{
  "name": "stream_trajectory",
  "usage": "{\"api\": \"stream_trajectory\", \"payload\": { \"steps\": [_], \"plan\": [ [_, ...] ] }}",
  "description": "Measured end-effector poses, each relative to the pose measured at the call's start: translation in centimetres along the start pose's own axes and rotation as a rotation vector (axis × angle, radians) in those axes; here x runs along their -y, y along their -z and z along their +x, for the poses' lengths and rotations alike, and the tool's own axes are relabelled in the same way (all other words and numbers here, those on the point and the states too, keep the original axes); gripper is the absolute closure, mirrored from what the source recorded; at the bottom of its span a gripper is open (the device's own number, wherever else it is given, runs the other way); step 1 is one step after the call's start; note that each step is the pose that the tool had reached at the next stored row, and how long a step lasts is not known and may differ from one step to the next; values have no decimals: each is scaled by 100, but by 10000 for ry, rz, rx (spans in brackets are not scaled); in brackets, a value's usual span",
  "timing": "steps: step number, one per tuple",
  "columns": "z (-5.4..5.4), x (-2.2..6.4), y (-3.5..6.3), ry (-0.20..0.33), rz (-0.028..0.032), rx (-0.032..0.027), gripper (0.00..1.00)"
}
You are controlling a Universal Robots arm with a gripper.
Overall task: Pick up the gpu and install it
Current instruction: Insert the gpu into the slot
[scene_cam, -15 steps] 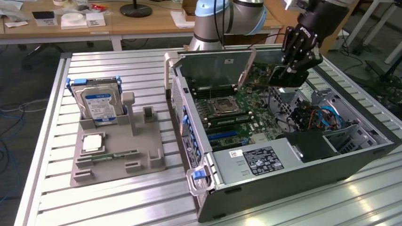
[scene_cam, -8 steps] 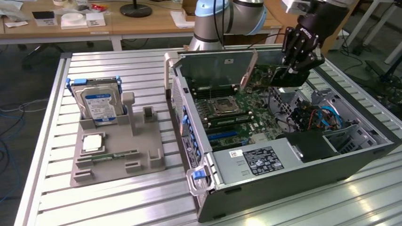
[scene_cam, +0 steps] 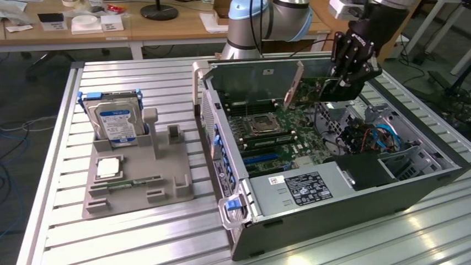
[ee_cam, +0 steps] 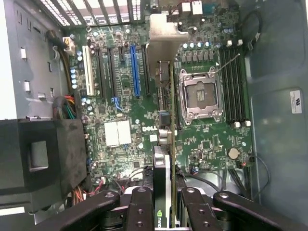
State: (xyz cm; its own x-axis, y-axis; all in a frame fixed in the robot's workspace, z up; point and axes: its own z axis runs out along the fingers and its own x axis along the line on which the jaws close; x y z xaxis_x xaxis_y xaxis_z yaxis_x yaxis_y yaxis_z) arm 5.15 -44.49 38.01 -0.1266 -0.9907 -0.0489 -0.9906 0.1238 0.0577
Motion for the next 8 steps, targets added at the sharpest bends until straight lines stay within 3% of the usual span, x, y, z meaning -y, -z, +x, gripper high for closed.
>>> {"api": "stream_trajectory", "payload": {
  "steps": [3,8],
  "plan": [
    [6,-38,-5,32,60,35,73],
    [9,-64,-11,82,83,38,73]
  ]
}}
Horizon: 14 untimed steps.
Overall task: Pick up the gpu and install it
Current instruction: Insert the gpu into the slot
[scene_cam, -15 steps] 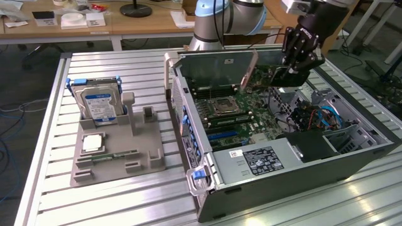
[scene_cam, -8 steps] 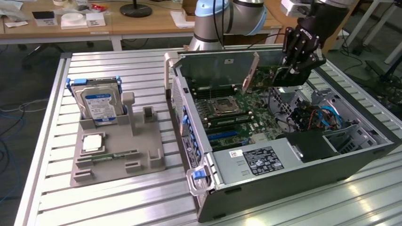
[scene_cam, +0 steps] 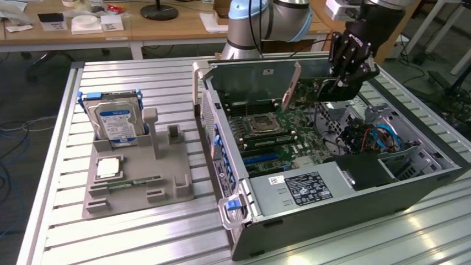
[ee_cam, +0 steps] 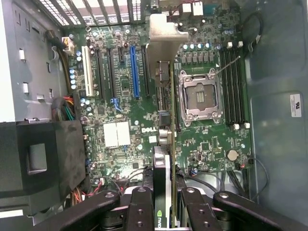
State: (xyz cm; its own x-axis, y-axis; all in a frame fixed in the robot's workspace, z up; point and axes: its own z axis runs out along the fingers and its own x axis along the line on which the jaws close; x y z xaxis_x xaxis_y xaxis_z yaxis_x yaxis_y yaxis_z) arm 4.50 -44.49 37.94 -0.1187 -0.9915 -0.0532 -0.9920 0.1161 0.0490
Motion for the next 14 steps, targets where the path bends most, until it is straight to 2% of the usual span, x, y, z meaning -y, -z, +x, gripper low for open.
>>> {"api": "stream_trajectory", "payload": {
  "steps": [5,11,14],
  "plan": [
    [4,-28,-5,39,22,-2,73],
    [4,-28,-13,485,-3,-14,73],
    [5,-28,-14,514,-5,-15,73]
  ]
}}
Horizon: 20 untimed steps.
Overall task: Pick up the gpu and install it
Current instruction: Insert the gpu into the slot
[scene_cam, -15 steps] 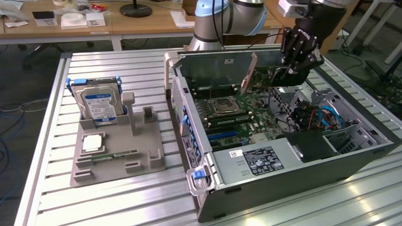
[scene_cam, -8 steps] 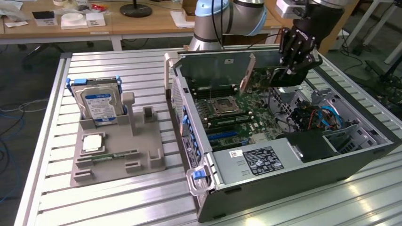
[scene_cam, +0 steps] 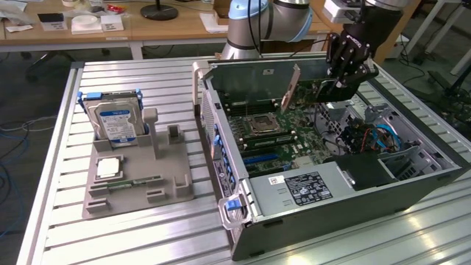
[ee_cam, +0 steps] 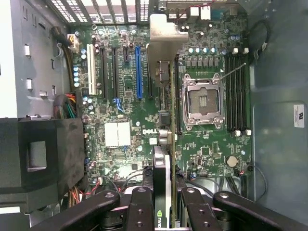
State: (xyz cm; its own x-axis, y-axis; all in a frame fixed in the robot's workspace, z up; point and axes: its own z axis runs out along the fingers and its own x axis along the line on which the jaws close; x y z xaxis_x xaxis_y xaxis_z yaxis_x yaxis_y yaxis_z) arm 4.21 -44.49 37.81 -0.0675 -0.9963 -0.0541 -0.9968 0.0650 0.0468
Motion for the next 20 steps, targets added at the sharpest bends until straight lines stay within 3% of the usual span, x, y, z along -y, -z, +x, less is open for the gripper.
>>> {"api": "stream_trajectory", "payload": {
  "steps": [20],
  "plan": [
    [2,-2,-23,60,11,22,73]
  ]
}}
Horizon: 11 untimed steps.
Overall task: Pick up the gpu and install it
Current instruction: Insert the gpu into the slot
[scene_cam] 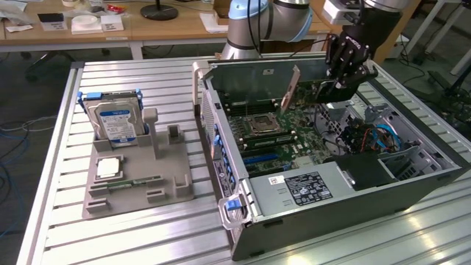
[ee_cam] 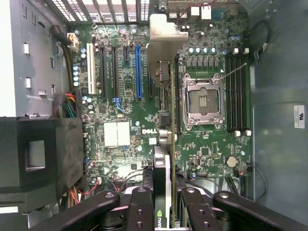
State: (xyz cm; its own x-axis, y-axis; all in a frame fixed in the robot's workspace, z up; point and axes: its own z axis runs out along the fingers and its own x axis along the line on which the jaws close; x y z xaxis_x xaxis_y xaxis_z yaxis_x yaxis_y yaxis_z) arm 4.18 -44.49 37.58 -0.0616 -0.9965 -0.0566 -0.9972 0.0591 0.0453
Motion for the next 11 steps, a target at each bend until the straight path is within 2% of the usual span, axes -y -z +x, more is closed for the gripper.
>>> {"api": "stream_trajectory", "payload": {
  "steps": [11],
  "plan": [
    [8,-23,-118,1,0,2,73]
  ]
}}
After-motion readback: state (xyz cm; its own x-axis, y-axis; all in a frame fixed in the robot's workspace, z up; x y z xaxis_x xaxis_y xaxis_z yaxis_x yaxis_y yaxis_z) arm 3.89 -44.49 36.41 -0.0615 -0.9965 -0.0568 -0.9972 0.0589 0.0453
